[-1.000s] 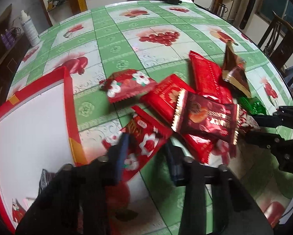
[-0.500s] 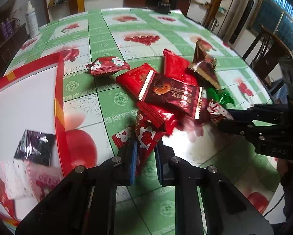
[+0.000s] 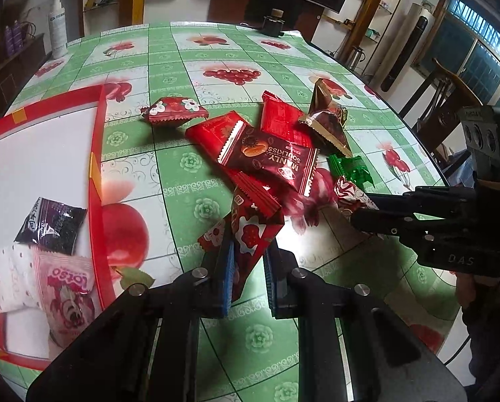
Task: Organize snacks
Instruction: 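Grasp red-and-white patterned pack with right tool while left tool grasps red flowered pack, then lift red flowered pack with left tool while right tool lifts red-and-white pack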
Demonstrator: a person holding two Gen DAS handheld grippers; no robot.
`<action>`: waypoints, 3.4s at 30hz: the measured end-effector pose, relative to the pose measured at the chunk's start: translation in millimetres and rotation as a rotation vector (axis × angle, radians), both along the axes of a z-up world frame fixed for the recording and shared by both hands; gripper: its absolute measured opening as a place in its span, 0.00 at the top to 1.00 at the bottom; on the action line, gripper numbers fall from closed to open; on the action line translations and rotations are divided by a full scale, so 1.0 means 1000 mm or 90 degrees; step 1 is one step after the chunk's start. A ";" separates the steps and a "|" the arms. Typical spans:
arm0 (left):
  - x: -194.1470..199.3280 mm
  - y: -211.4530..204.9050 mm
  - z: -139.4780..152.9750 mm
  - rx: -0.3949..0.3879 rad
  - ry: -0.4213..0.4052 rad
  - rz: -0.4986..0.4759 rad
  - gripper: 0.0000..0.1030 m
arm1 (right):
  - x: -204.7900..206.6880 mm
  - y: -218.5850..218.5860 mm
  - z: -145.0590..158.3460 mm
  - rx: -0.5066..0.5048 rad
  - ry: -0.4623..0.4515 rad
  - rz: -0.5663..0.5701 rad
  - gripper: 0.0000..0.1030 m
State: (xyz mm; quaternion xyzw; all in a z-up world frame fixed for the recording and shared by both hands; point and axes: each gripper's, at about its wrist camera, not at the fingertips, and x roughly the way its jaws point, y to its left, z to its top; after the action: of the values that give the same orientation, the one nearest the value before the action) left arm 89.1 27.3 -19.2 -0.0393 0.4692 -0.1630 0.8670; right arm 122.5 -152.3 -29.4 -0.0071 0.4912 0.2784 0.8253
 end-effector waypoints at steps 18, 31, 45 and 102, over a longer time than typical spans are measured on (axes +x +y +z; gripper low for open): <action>-0.009 0.001 0.013 -0.007 -0.018 0.003 0.86 | -0.007 0.006 0.013 0.005 -0.015 0.009 0.70; -0.008 0.002 0.012 -0.006 -0.012 0.000 0.90 | -0.008 0.008 0.017 0.003 -0.018 0.009 0.70; 0.003 0.006 0.002 0.007 0.009 0.047 0.45 | -0.006 0.008 0.014 0.009 -0.014 0.009 0.69; -0.016 0.025 0.033 -0.006 -0.066 0.068 0.71 | -0.008 0.032 0.037 0.020 -0.037 0.040 0.70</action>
State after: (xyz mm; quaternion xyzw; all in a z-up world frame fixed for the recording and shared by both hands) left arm 73.2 52.2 13.5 -0.0599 0.4202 -0.1203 0.8974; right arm 114.2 -120.1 8.0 -0.0174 0.4620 0.3119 0.8301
